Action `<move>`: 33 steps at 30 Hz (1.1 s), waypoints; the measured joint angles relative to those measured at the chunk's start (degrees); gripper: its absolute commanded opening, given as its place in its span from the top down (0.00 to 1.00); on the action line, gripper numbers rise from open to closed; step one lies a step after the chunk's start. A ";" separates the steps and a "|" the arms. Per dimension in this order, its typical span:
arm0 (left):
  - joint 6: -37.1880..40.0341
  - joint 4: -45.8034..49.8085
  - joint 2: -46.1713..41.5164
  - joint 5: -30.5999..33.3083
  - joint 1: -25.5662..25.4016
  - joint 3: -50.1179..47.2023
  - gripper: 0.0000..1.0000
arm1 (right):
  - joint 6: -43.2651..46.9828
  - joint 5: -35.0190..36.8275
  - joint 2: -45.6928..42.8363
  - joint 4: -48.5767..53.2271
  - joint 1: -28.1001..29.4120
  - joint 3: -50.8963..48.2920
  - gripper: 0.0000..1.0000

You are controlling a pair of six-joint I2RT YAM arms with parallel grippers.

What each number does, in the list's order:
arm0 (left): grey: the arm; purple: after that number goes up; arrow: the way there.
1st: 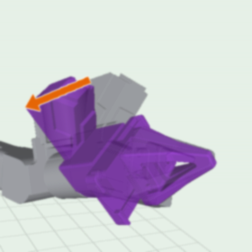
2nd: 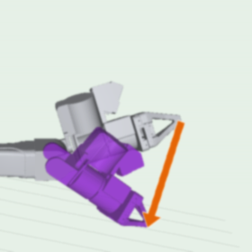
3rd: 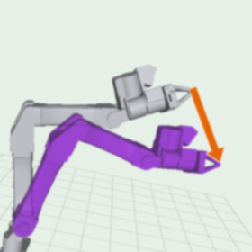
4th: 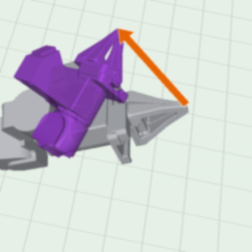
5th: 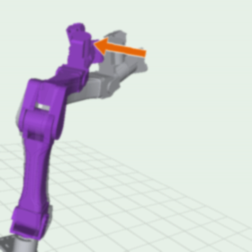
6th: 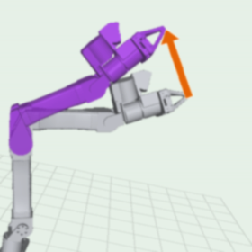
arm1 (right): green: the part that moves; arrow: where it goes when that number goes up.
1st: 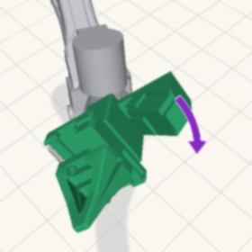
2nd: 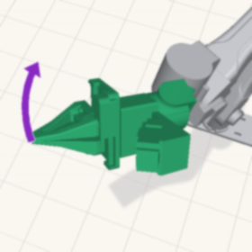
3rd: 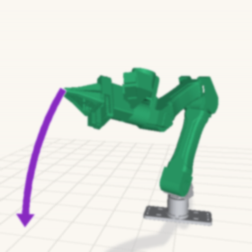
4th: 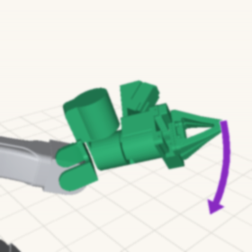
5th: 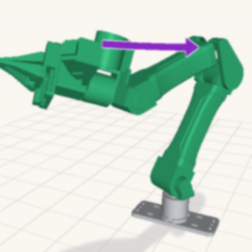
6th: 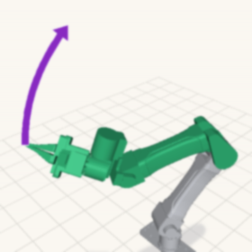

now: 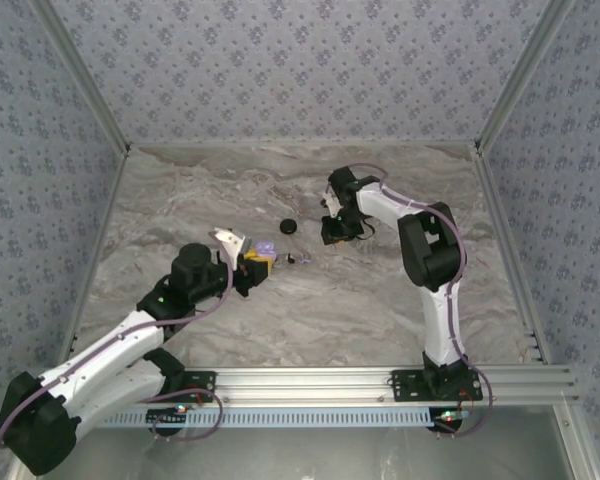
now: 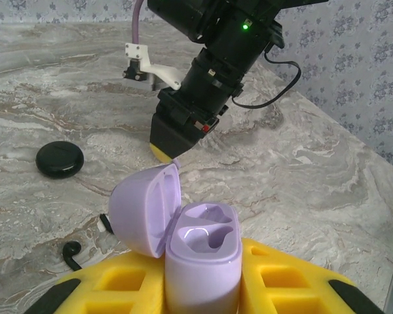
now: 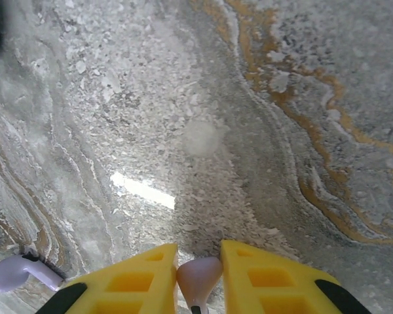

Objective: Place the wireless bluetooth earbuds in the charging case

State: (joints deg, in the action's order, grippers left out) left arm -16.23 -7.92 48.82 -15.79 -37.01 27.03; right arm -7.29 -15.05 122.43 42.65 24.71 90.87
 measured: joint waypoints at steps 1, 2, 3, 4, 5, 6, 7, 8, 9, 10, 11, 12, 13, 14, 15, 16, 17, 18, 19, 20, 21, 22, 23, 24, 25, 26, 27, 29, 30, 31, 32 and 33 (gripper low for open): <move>-0.15 -0.22 0.42 0.00 -0.02 0.00 0.74 | -0.20 -0.33 -0.28 -0.31 -0.20 -0.50 0.77; -0.33 -0.44 0.90 0.00 -0.09 0.00 0.74 | -0.44 -0.68 -0.61 -0.70 -0.44 -1.07 0.77; -0.42 -0.72 1.33 -0.02 -0.11 0.00 0.74 | -0.63 -0.94 -0.92 -0.96 -0.72 -1.57 0.77; -0.57 -1.03 1.92 0.00 -0.11 0.00 0.74 | -0.83 -1.22 -1.22 -1.16 -1.03 -2.08 0.77; -0.83 -1.27 2.38 -0.02 -0.11 0.00 0.74 | -0.94 -1.51 -1.53 -1.33 -1.40 -2.60 0.77; -0.98 -1.38 2.82 0.00 -0.11 0.00 0.74 | -1.11 -1.81 -1.86 -1.62 -1.77 -3.15 0.77; -1.11 -1.60 3.26 0.00 -0.11 0.00 0.74 | -1.22 -2.08 -2.23 -1.99 -2.12 -3.76 0.77; -1.38 -1.92 3.82 0.00 -0.11 0.00 0.74 | -1.40 -2.43 -2.78 -2.36 -2.54 -4.55 0.77; -1.49 -2.21 4.22 0.00 -0.13 0.00 0.74 | -1.57 -2.67 -3.19 -2.49 -2.86 -5.16 0.77; -1.70 -2.56 4.72 0.00 -0.17 0.02 0.74 | -1.79 -3.04 -3.65 -2.69 -3.19 -5.77 0.77; -1.90 -2.84 5.29 0.04 -0.24 0.02 0.74 | -2.01 -3.48 -4.11 -2.91 -3.50 -6.34 0.77; -2.12 -3.02 5.79 0.07 -0.28 0.02 0.74 | -2.25 -3.87 -4.61 -3.26 -3.76 -6.84 0.77; -2.38 -3.26 6.36 0.07 -0.35 0.02 0.74 | -2.40 -4.26 -5.14 -3.69 -4.00 -7.39 0.77; -2.62 -3.69 6.93 0.22 -0.50 0.02 0.74 | -2.58 -4.61 -5.68 -4.04 -4.17 -7.85 0.77; -2.95 -4.15 7.39 0.22 -0.50 0.02 0.74 | -2.73 -5.09 -6.27 -4.44 -4.33 -8.35 0.77; -3.23 -4.57 7.80 0.26 -0.63 0.02 0.74 | -2.89 -5.60 -6.97 -4.94 -4.44 -8.96 0.77; -3.45 -5.05 8.15 0.46 -0.66 0.02 0.74 | -3.06 -6.10 -7.69 -5.49 -4.59 -9.55 0.77; -3.78 -5.53 8.52 0.52 -0.66 0.02 0.74 | -3.37 -6.60 -8.35 -5.86 -4.61 -10.03 0.77; -4.07 -6.05 8.98 0.74 -0.72 0.02 0.74 | -3.54 -7.08 -8.96 -6.32 -4.72 -10.47 0.77; -4.39 -6.45 9.46 1.05 -0.76 0.02 0.74 | -3.76 -7.54 -9.64 -6.75 -4.72 -10.95 0.77; -4.63 -6.75 9.86 1.22 -0.85 0.02 0.74 | -3.91 -7.96 -10.29 -7.23 -4.76 -11.41 0.77; -4.90 -7.23 10.38 1.49 -0.98 0.02 0.74 | -4.13 -8.39 -10.99 -7.80 -4.83 -11.93 0.77; -5.11 -7.65 10.91 1.73 -1.05 0.02 0.74 | -4.33 -8.83 -11.78 -8.41 -4.87 -12.52 0.77; -5.29 -7.93 11.26 1.79 -1.07 0.02 0.75 | -4.46 -9.22 -12.41 -8.90 -4.96 -13.00 0.77; -5.46 -8.44 11.69 2.16 -1.27 0.02 0.75 | -4.66 -9.62 -13.18 -9.40 -4.98 -13.57 0.78; -5.55 -8.98 12.09 2.29 -1.36 0.02 0.75 | -4.98 -10.05 -14.01 -9.92 -5.01 -14.14 0.77; -5.60 -9.40 12.31 2.45 -1.38 0.02 0.75 | -5.16 -10.40 -14.67 -10.14 -5.07 -14.49 0.78; -5.77 -11.10 12.92 3.04 -1.70 0.02 0.75 | -5.62 -11.13 -16.79 -10.75 -5.09 -15.28 0.77; -5.81 -11.96 13.18 3.23 -1.77 0.02 0.75 | -5.79 -11.41 -17.73 -10.84 -5.09 -15.43 0.77; -5.84 -13.05 13.51 3.43 -1.79 0.00 0.75 | -6.01 -11.65 -18.88 -11.02 -5.09 -15.58 0.77; -5.84 -14.19 13.79 3.50 -1.79 0.00 0.75 | -6.29 -11.89 -20.09 -11.21 -5.07 -15.63 0.77; -5.84 -15.43 14.08 3.67 -1.95 -0.11 0.75 | -6.56 -12.17 -21.16 -11.32 -5.07 -15.63 0.77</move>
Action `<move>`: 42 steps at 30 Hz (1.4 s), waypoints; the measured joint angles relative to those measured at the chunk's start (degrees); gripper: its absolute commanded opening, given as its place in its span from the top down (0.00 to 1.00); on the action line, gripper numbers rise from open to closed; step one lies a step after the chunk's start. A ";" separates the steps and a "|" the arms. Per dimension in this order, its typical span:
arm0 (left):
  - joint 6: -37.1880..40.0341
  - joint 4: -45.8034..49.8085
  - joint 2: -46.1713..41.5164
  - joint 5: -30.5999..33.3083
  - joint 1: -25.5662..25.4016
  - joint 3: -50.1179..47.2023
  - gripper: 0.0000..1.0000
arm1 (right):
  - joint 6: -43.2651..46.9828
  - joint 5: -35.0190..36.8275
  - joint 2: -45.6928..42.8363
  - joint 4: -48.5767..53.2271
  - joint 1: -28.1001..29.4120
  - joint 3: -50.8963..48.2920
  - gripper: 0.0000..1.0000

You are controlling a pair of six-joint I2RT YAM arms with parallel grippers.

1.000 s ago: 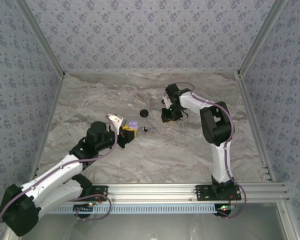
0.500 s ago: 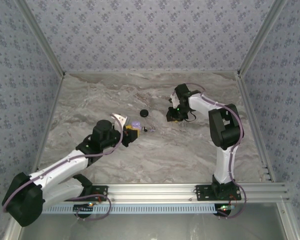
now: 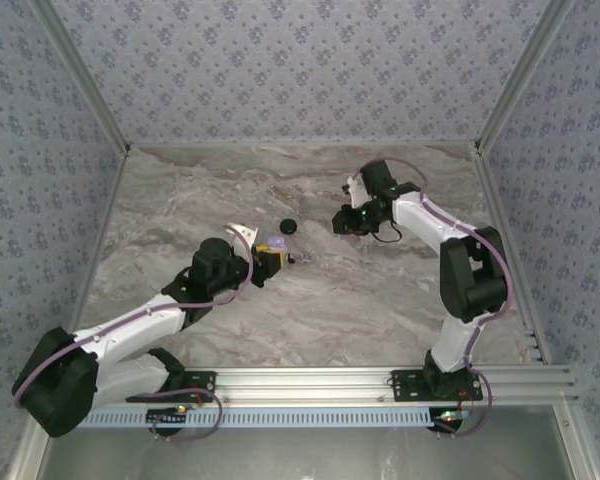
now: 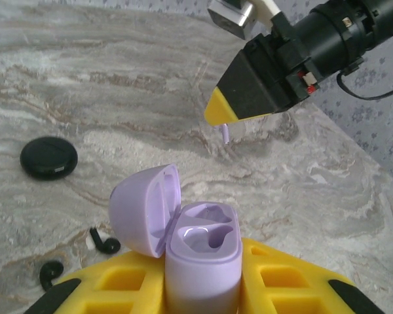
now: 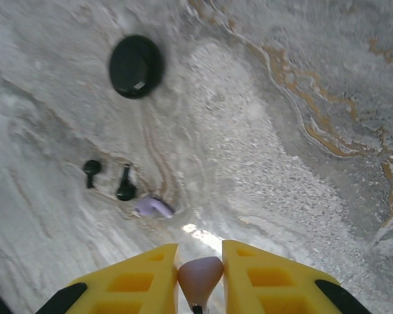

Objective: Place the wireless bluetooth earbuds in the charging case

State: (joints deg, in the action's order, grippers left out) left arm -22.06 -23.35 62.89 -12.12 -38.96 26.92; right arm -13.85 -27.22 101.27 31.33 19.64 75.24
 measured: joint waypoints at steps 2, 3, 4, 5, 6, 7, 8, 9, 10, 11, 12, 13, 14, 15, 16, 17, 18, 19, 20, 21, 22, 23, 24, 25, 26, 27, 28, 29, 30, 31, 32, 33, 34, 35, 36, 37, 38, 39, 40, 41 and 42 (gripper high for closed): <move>0.13 -2.25 0.63 0.17 -0.11 -0.22 0.74 | -0.48 -0.74 -2.36 -0.31 0.00 0.00 0.77; 0.17 -3.30 1.03 0.20 -0.20 -0.28 0.75 | -0.76 -1.01 -3.43 -0.35 0.00 0.00 0.76; 0.37 -4.28 1.46 0.28 -0.35 -0.33 0.75 | -1.05 -1.29 -4.52 -0.35 0.07 0.00 0.76; 0.57 -5.44 1.95 0.39 -0.50 -0.39 0.75 | -1.38 -1.57 -5.42 -0.37 0.15 0.00 0.76; 0.83 -6.23 2.32 0.44 -0.61 -0.42 0.75 | -1.66 -1.86 -6.19 -0.42 0.22 0.00 0.76; 1.07 -7.10 2.82 0.46 -0.79 -0.46 0.75 | -1.92 -2.16 -6.95 -0.48 0.37 0.00 0.76; 1.29 -7.96 3.34 0.61 -0.94 -0.46 0.75 | -2.27 -2.36 -7.56 -0.55 0.57 0.02 0.76; 1.49 -8.90 3.96 0.66 -1.05 -0.46 0.74 | -2.56 -2.58 -8.11 -0.63 0.81 0.02 0.76; 1.64 -9.79 4.52 0.76 -1.20 -0.46 0.75 | -2.82 -2.71 -8.57 -0.72 1.11 0.04 0.76; 1.81 -10.69 5.18 0.87 -1.33 -0.46 0.75 | -3.17 -2.84 -8.98 -0.74 1.49 0.13 0.76; 2.03 -11.52 5.77 0.92 -1.46 -0.48 0.75 | -3.34 -2.86 -9.27 -0.72 1.88 0.33 0.76; 2.10 -12.24 6.25 1.05 -1.62 -0.48 0.75 | -3.54 -2.89 -9.55 -0.74 2.27 0.50 0.76; 2.38 -13.14 6.75 1.14 -1.86 -0.48 0.75 | -3.65 -2.89 -9.84 -0.70 2.71 0.79 0.76; 2.58 -14.03 7.17 1.33 -2.12 -0.48 0.75 | -3.80 -2.86 -10.16 -0.72 3.21 1.09 0.76; 2.75 -14.80 7.52 1.53 -2.43 -0.48 0.75 | -3.93 -2.84 -10.56 -0.76 3.56 1.29 0.76; 2.99 -15.72 7.93 1.66 -2.69 -0.48 0.75 | -4.02 -2.82 -11.04 -0.74 3.93 1.44 0.76; 3.19 -16.59 8.26 1.84 -2.91 -0.48 0.75 | -4.24 -2.84 -11.54 -0.74 4.31 1.60 0.76; 3.41 -17.35 8.57 2.14 -3.13 -0.48 0.75 | -4.44 -2.82 -11.98 -0.72 4.59 1.75 0.76; 3.58 -18.14 8.90 2.45 -3.26 -0.48 0.74 | -4.63 -2.82 -12.50 -0.74 4.92 1.99 0.76; 3.82 -18.91 9.20 2.69 -3.45 -0.48 0.75 | -4.68 -2.82 -12.94 -0.72 5.14 2.29 0.76; 4.04 -19.43 9.38 2.82 -3.56 -0.48 0.75 | -4.79 -2.82 -13.25 -0.72 5.29 2.56 0.76; 4.28 -19.98 9.57 2.99 -3.67 -0.48 0.75 | -4.81 -2.82 -13.60 -0.76 5.44 2.89 0.76; 4.52 -20.26 9.70 3.21 -3.87 -0.48 0.75 | -4.81 -2.80 -13.90 -0.76 5.64 3.10 0.76; 4.74 -20.46 9.77 3.34 -3.93 -0.48 0.75 | -4.79 -2.78 -14.16 -0.76 5.73 3.19 0.75; 5.05 -20.79 9.94 3.61 -4.20 -0.48 0.74 | -4.81 -2.78 -14.47 -0.76 5.92 3.26 0.75; 5.14 -21.14 10.14 3.82 -4.35 -0.48 0.75 | -4.79 -2.75 -14.69 -0.76 6.05 3.30 0.76; 5.31 -21.53 10.34 3.87 -4.46 -0.48 0.75 | -4.79 -2.64 -14.82 -0.76 6.19 3.37 0.75; 5.40 -21.90 10.54 4.04 -4.57 -0.46 0.75 | -4.79 -2.60 -14.88 -0.79 6.38 3.50 0.75; 5.53 -22.16 10.64 4.11 -4.68 -0.46 0.75 | -4.81 -2.56 -14.93 -0.79 6.58 3.63 0.75; 5.53 -22.51 10.75 4.13 -4.74 -0.46 0.75 | -4.83 -2.56 -14.93 -0.85 6.80 3.69 0.75; 5.55 -22.99 10.93 4.28 -4.87 -0.46 0.75 | -4.83 -2.56 -14.93 -0.98 7.06 3.74 0.75; 5.55 -23.39 11.13 4.46 -5.01 -0.42 0.75 | -4.85 -2.54 -14.93 -1.11 7.37 3.78 0.75; 5.53 -23.45 11.28 4.50 -5.11 -0.39 0.75 | -4.90 -2.36 -14.93 -1.22 7.65 3.78 0.75; 5.53 -23.61 11.45 4.85 -5.27 -0.37 0.75 | -5.07 -2.27 -14.93 -1.38 7.93 3.78 0.75; 5.55 -23.63 11.63 5.09 -5.44 -0.31 0.75 | -5.27 -2.14 -14.93 -1.62 8.35 3.78 0.75; 5.55 -23.69 11.82 5.42 -5.66 -0.22 0.75 | -5.42 -2.12 -14.93 -1.79 8.66 3.78 0.75; 5.57 -23.69 12.09 5.60 -5.84 -0.07 0.75 | -5.68 -2.05 -14.93 -1.99 9.03 3.78 0.75; 5.57 -23.80 12.35 5.81 -6.05 0.20 0.75 | -5.95 -1.97 -14.93 -2.25 9.38 3.78 0.75; 5.64 -23.87 12.59 6.05 -6.21 0.42 0.75 | -6.19 -1.95 -14.93 -2.47 9.66 3.78 0.75; 5.70 -23.91 12.81 6.25 -6.34 0.70 0.75 | -6.36 -1.92 -14.93 -2.75 9.94 3.78 0.75; 5.70 -24.06 13.00 6.51 -6.45 0.94 0.75 | -6.56 -1.92 -14.93 -2.99 10.23 3.78 0.75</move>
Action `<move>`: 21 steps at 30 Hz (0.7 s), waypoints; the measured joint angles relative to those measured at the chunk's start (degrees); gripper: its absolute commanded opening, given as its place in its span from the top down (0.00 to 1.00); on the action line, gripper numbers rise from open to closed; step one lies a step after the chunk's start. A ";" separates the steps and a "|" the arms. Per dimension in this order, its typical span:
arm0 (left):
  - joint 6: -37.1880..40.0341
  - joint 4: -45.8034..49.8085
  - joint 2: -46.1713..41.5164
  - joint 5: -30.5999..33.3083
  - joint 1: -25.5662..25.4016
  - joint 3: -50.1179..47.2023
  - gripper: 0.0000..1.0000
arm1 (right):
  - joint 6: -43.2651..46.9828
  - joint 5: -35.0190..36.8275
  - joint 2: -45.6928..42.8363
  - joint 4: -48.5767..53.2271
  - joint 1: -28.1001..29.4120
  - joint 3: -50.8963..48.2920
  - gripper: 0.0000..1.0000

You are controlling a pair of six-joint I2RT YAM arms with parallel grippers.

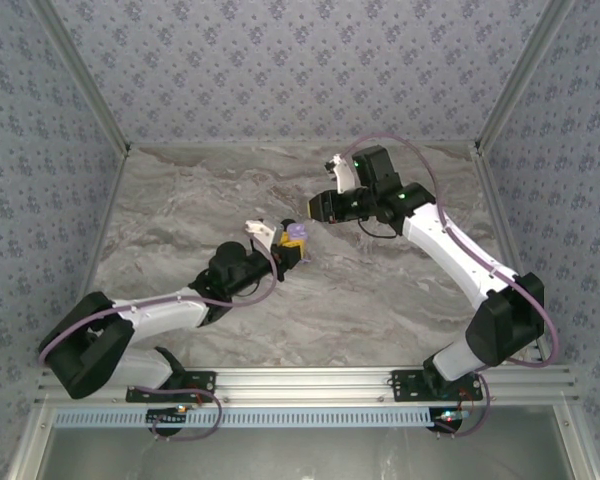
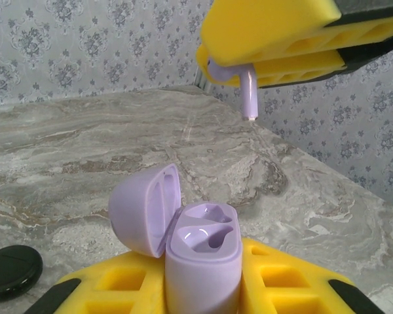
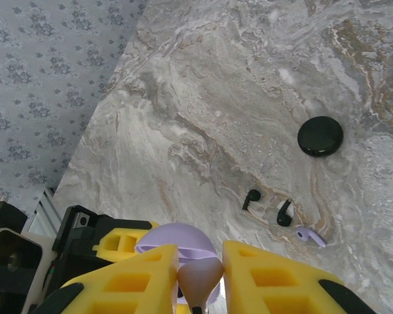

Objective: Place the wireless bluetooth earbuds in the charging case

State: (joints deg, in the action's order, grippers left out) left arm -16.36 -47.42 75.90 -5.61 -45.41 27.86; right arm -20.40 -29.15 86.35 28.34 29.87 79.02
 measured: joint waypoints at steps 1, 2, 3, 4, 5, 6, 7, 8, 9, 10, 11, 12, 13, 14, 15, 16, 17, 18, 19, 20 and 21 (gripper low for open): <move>0.00 0.00 0.11 0.15 -0.07 0.26 0.75 | -0.17 0.00 0.00 -0.17 0.20 0.00 0.75; 0.00 -0.07 0.31 0.35 -0.13 0.61 0.75 | -0.24 0.00 0.00 -0.37 0.37 0.00 0.75; 0.00 -0.31 0.42 0.50 -0.15 0.85 0.75 | -0.39 0.02 0.00 -0.52 0.57 0.00 0.75; 0.00 -0.42 0.42 0.59 -0.15 0.98 0.75 | -0.46 0.02 0.00 -0.68 0.68 0.00 0.75; 0.00 -0.59 0.42 0.81 -0.15 1.16 0.75 | -0.66 0.11 0.00 -0.87 0.85 0.00 0.75; -0.02 -0.83 0.44 1.11 -0.28 1.33 0.75 | -0.83 0.26 0.00 -1.01 0.94 0.00 0.75; -0.04 -0.96 0.44 1.25 -0.37 1.44 0.75 | -0.85 0.35 0.00 -1.18 1.05 0.00 0.75; -0.04 -1.18 0.46 1.31 -0.50 1.51 0.75 | -1.05 0.46 0.00 -1.33 1.14 0.00 0.75; -0.11 -1.31 0.50 1.44 -0.52 1.57 0.75 | -1.16 0.48 0.00 -1.51 1.20 0.00 0.75; -0.17 -1.44 0.57 1.46 -0.52 1.60 0.75 | -1.25 0.50 0.00 -1.66 1.31 -0.02 0.75; -0.20 -1.68 0.74 1.64 -0.59 1.62 0.75 | -1.29 0.59 0.00 -1.90 1.42 -0.02 0.75; -0.22 -1.73 0.83 1.90 -0.66 1.64 0.75 | -1.31 0.68 0.00 -2.08 1.53 0.00 0.75; -0.22 -1.70 0.85 2.08 -0.70 1.64 0.75 | -1.46 0.68 0.00 -2.25 1.57 -0.02 0.75; -0.22 -1.79 0.96 2.14 -0.74 1.66 0.75 | -1.51 0.74 0.00 -2.40 1.73 0.00 0.75; -0.24 -1.92 1.09 2.27 -0.85 1.68 0.74 | -1.60 0.83 0.00 -2.51 1.79 -0.02 0.75; -0.26 -1.95 1.16 2.32 -0.85 1.68 0.74 | -1.70 0.85 0.00 -2.56 1.90 -0.02 0.75; -0.28 -1.92 1.16 2.49 -0.85 1.68 0.74 | -1.73 0.85 0.00 -2.64 1.95 -0.02 0.75; -0.46 -2.05 1.16 2.60 -0.85 1.70 0.74 | -1.86 0.85 0.00 -2.78 2.05 -0.02 0.75; -0.68 -2.10 1.16 2.75 -0.85 1.73 0.75 | -1.92 0.87 0.00 -2.91 2.08 -0.02 0.75; -0.81 -2.10 1.16 2.99 -0.85 1.77 0.74 | -2.08 0.87 0.00 -3.02 2.16 -0.02 0.75; -0.90 -2.12 1.16 3.34 -0.90 1.81 0.75 | -2.19 0.87 0.00 -3.13 2.19 -0.02 0.75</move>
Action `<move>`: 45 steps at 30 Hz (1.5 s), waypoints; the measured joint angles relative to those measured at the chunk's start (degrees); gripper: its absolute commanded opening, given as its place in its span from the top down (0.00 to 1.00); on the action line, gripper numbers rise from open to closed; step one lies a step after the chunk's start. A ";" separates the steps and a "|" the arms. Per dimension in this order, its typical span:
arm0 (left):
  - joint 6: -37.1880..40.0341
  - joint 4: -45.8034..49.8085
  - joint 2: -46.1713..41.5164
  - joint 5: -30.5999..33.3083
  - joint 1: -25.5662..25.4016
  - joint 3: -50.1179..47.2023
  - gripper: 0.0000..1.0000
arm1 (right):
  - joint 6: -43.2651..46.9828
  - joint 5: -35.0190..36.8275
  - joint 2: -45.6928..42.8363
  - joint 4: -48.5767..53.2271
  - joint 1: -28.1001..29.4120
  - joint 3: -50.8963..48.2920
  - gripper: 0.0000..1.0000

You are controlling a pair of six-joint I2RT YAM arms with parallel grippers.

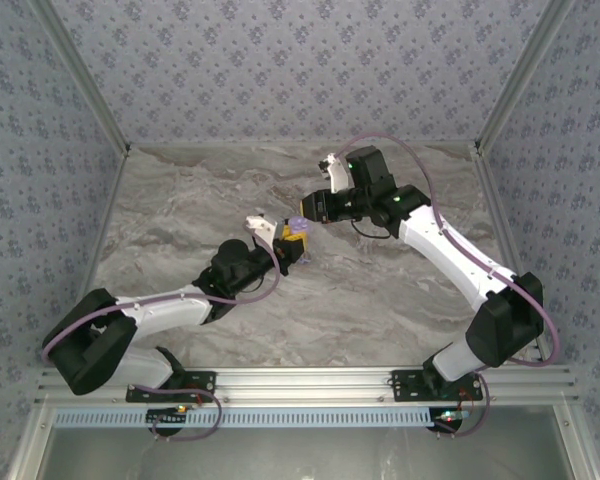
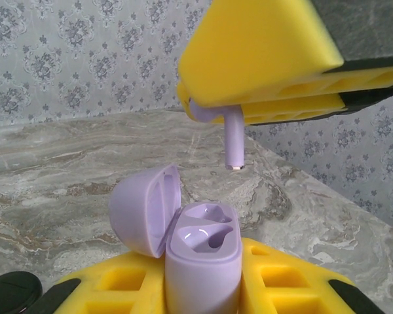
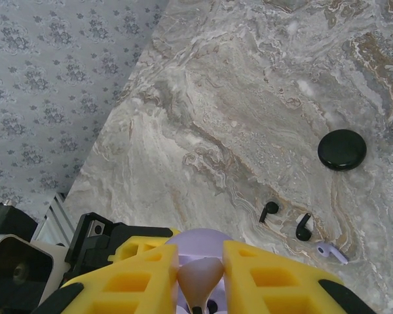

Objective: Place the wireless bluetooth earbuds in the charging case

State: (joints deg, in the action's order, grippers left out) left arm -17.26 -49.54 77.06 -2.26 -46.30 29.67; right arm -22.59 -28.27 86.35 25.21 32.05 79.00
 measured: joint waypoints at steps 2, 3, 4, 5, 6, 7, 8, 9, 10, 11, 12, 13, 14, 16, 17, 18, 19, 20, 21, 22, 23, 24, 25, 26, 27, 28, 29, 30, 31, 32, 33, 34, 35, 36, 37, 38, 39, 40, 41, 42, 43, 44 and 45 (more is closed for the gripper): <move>-0.24 -0.02 0.00 0.39 0.00 0.09 0.74 | -0.15 0.15 0.00 -0.15 0.17 0.00 0.75; -0.33 -0.02 0.00 0.48 0.00 0.09 0.74 | -0.20 0.31 0.00 -0.20 0.24 0.00 0.75; -0.39 -0.02 0.00 0.63 0.00 0.09 0.74 | -0.28 0.42 0.00 -0.20 0.33 0.00 0.75; -0.39 0.00 0.00 0.68 0.00 0.09 0.74 | -0.39 0.42 0.00 -0.22 0.37 -0.02 0.75; -0.39 -0.02 0.00 0.68 0.00 0.11 0.74 | -0.44 0.42 0.00 -0.26 0.44 -0.11 0.75; -0.42 -0.02 0.00 0.68 0.00 0.17 0.74 | -0.55 0.44 0.00 -0.26 0.48 -0.13 0.75; -0.42 -0.04 0.00 0.70 -0.07 0.20 0.74 | -0.57 0.44 0.02 -0.28 0.52 -0.13 0.75; -0.44 -0.04 0.00 0.83 -0.13 0.28 0.74 | -0.57 0.44 0.02 -0.35 0.59 -0.20 0.75; -0.46 -0.07 0.00 0.85 -0.22 0.31 0.75 | -0.57 0.46 0.02 -0.46 0.61 -0.22 0.75; -0.50 -0.09 0.00 0.87 -0.22 0.31 0.74 | -0.57 0.46 0.07 -0.61 0.70 -0.22 0.75; -0.63 -0.13 0.00 0.85 -0.22 0.31 0.75 | -0.57 0.50 0.11 -0.72 0.74 -0.22 0.75; -0.66 -0.13 0.00 0.85 -0.22 0.31 0.75 | -0.57 0.55 0.17 -0.81 0.83 -0.22 0.75; -0.68 -0.17 0.00 0.85 -0.22 0.31 0.75 | -0.57 0.59 0.22 -0.90 0.90 -0.22 0.76; -0.83 -0.17 0.00 0.85 -0.24 0.31 0.75 | -0.59 0.63 0.39 -1.16 0.98 -0.22 0.76; -0.85 -0.17 0.00 0.85 -0.26 0.31 0.75 | -0.59 0.72 0.46 -1.25 1.01 -0.24 0.76; -0.87 -0.20 0.00 0.85 -0.26 0.31 0.75 | -0.59 0.85 0.57 -1.29 1.09 -0.24 0.76; -0.98 -0.22 0.00 0.85 -0.28 0.31 0.75 | -0.59 0.90 0.68 -1.31 1.14 -0.24 0.76; -1.07 -0.22 0.00 0.85 -0.28 0.31 0.75 | -0.59 0.92 0.76 -1.38 1.22 -0.28 0.76; -1.11 -0.24 0.00 0.87 -0.31 0.31 0.75 | -0.59 1.03 0.81 -1.42 1.25 -0.39 0.76; -1.27 -0.24 0.00 0.87 -0.33 0.31 0.75 | -0.59 1.05 0.85 -1.44 1.27 -0.44 0.76; -1.31 -0.26 0.00 0.87 -0.33 0.31 0.75 | -0.59 1.07 0.87 -1.44 1.27 -0.48 0.76; -1.38 -0.28 0.00 0.90 -0.33 0.31 0.75 | -0.59 1.11 0.92 -1.44 1.31 -0.50 0.76; -1.46 -0.33 0.00 0.98 -0.33 0.31 0.75 | -0.59 1.14 0.92 -1.46 1.31 -0.50 0.76; -1.49 -0.37 0.00 1.09 -0.33 0.31 0.75 | -0.59 1.29 0.92 -1.46 1.36 -0.55 0.76; -1.49 -0.39 0.00 1.31 -0.33 0.31 0.74 | -0.59 1.42 0.92 -1.46 1.38 -0.57 0.76; -1.55 -0.39 0.00 1.57 -0.33 0.31 0.75 | -0.59 1.51 0.92 -1.51 1.38 -0.63 0.76; -1.70 -0.39 0.00 1.70 -0.33 0.31 0.75 | -0.59 1.51 0.92 -1.51 1.38 -0.74 0.76; -1.86 -0.39 0.00 1.81 -0.33 0.31 0.75 | -0.59 1.53 0.92 -1.51 1.38 -0.87 0.76; -1.95 -0.42 0.00 1.92 -0.33 0.31 0.75 | -0.59 1.57 0.94 -1.51 1.40 -1.07 0.76; -1.97 -0.39 0.00 1.95 -0.33 0.31 0.75 | -0.59 1.70 0.94 -1.49 1.44 -1.20 0.76; -2.16 -0.42 0.00 1.95 -0.33 0.31 0.75 | -0.59 1.75 0.94 -1.49 1.49 -1.36 0.76; -2.32 -0.39 0.00 1.95 -0.33 0.31 0.75 | -0.59 1.84 0.96 -1.46 1.60 -1.44 0.76; -2.36 -0.42 0.00 1.95 -0.33 0.31 0.75 | -0.59 1.90 0.98 -1.49 1.66 -1.49 0.76; -2.36 -0.42 0.00 1.95 -0.33 0.31 0.75 | -0.59 1.92 0.98 -1.46 1.75 -1.51 0.76; -2.36 -0.42 0.00 1.95 -0.33 0.31 0.75 | -0.59 1.92 0.98 -1.46 1.75 -1.51 0.76; -2.36 -0.42 0.00 1.95 -0.33 0.31 0.75 | -0.59 1.92 0.98 -1.49 1.75 -1.51 0.76; -2.36 -0.42 0.00 1.95 -0.33 0.31 0.75 | -0.59 1.92 0.98 -1.49 1.84 -1.51 0.76; -2.36 -0.42 0.00 1.95 -0.33 0.31 0.75 | -0.59 1.92 0.98 -1.49 1.86 -1.51 0.76; -2.36 -0.42 0.00 1.95 -0.33 0.31 0.75 | -0.59 1.92 0.98 -1.46 1.86 -1.51 0.76; -2.36 -0.42 0.00 1.95 -0.33 0.31 0.75 | -0.59 1.92 0.98 -1.46 1.86 -1.51 0.76; -2.36 -0.42 0.00 1.95 -0.33 0.31 0.75 | -0.59 1.92 0.98 -1.46 1.86 -1.51 0.76; -2.36 -0.42 0.00 1.95 -0.33 0.31 0.75 | -0.57 1.92 0.98 -1.44 1.86 -1.51 0.76; -2.36 -0.44 0.00 1.95 -0.33 0.31 0.75 | -0.57 1.95 1.01 -1.44 1.88 -1.51 0.76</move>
State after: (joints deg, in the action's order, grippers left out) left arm -19.62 -49.98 77.06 -0.32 -46.63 29.98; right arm -23.16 -26.33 87.35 23.77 33.93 77.49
